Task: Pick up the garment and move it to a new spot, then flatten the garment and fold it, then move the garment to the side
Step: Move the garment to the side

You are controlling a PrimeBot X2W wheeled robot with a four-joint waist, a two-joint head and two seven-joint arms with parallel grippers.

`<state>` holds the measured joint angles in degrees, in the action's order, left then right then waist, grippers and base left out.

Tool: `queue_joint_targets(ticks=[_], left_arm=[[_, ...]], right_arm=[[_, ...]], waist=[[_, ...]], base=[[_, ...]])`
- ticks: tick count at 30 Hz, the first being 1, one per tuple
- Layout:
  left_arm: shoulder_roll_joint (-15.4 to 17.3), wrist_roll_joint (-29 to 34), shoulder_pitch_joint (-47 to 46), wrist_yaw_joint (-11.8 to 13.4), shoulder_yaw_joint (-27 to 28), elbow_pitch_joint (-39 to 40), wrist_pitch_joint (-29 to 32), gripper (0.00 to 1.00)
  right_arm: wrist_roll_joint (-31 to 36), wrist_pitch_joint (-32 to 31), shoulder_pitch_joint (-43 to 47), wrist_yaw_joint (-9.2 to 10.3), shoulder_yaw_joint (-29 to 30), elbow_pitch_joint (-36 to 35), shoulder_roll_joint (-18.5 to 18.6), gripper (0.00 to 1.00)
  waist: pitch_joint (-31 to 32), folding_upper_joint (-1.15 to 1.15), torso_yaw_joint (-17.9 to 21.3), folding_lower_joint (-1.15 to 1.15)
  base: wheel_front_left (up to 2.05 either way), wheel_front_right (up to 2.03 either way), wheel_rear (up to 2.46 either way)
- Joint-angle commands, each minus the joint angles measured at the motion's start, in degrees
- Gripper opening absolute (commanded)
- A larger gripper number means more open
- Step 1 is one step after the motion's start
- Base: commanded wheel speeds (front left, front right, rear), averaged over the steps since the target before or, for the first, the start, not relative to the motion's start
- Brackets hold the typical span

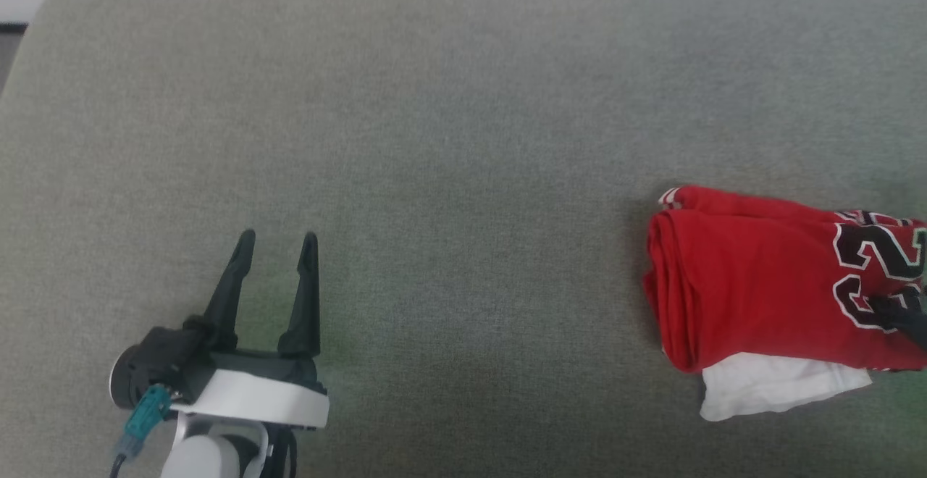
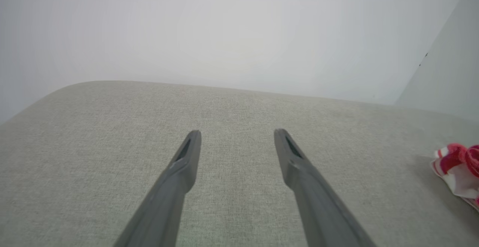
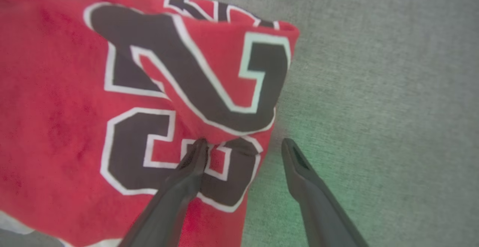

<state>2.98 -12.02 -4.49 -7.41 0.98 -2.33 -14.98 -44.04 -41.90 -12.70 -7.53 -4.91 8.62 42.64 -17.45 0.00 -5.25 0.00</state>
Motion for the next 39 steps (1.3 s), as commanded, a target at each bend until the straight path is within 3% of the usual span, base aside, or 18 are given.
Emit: queue_joint_targets(ticks=[1, 6, 8, 9, 10, 11, 19, 29, 33, 39], left_arm=[[-0.12, -0.08, -1.25, -0.07, -0.17, 0.01, -0.26, 1.0], [-0.15, 1.07, -3.28, -0.08, -0.26, 0.08, -0.26, 1.0], [-0.14, 1.4, -3.62, -0.07, -0.02, 0.16, -0.26, 1.0], [-0.14, 1.43, -3.83, -0.07, 0.05, 0.24, -0.26, 1.0], [-0.14, 1.49, -4.1, -0.07, 0.03, 0.32, -0.26, 1.0], [-0.17, 1.55, -4.32, -0.08, 0.0, 0.4, -0.26, 1.0], [1.24, 3.13, -4.89, -0.07, -0.37, 1.39, -0.26, 1.0], [3.89, 4.68, -7.51, -0.07, -3.13, 3.38, -0.26, 1.0], [6.42, 5.3, -11.01, -0.07, -5.97, 4.08, -0.26, 1.0], [10.01, 5.3, -17.93, -0.07, -9.83, 4.43, -0.26, 1.0]], right_arm=[[-0.58, -1.15, -0.55, 0.07, -0.55, -0.12, -0.18, 1.0], [-1.51, -2.77, -0.19, 0.06, -2.18, -0.28, -0.93, 1.0], [-1.32, -2.02, 0.01, 0.07, -2.69, -0.4, -1.12, 0.47], [-1.42, -1.83, 0.08, 0.07, -2.84, -0.42, -1.3, 0.25], [-1.58, -1.48, 0.11, 0.1, -2.86, -0.31, -1.42, 0.06], [-1.58, -1.04, 0.02, 0.12, -2.78, -0.37, -1.52, 0.0], [-1.62, 4.86, -2.38, 0.19, -0.73, 0.38, -1.45, 0.0], [-2.75, 11.54, -5.03, 0.11, 4.76, 4.86, 0.69, 0.0], [-2.4, 14.33, -9.08, 0.1, 7.77, 10.44, 2.41, 0.0], [-0.46, 17.85, -14.61, 0.1, 11.01, 18.71, 4.2, 0.0]], waist=[[-1.9, 0.0, -0.71, 0.0], [-4.07, 0.0, -0.94, 0.0], [-4.5, 0.0, -0.81, 0.0], [-4.67, 0.0, -0.65, 0.0], [-4.79, 0.0, -0.47, 0.0], [-4.88, 0.0, -0.23, 0.0], [-5.21, 0.0, 2.67, 0.0], [-7.65, 0.0, 9.53, 0.0], [-10.62, 0.0, 12.58, 0.0], [-14.96, 0.0, 14.19, 0.0]], base=[[0.0, 0.0, 0.0], [0.0, 0.0, 0.0], [0.0, 0.0, 0.0], [0.0, 0.0, 0.0], [0.0, 0.0, 0.0], [0.0, 0.0, 0.0], [0.0, 0.0, 0.0], [0.0, 0.0, 0.0], [0.0, 0.0, 0.0], [0.0, 0.0, 0.0]])
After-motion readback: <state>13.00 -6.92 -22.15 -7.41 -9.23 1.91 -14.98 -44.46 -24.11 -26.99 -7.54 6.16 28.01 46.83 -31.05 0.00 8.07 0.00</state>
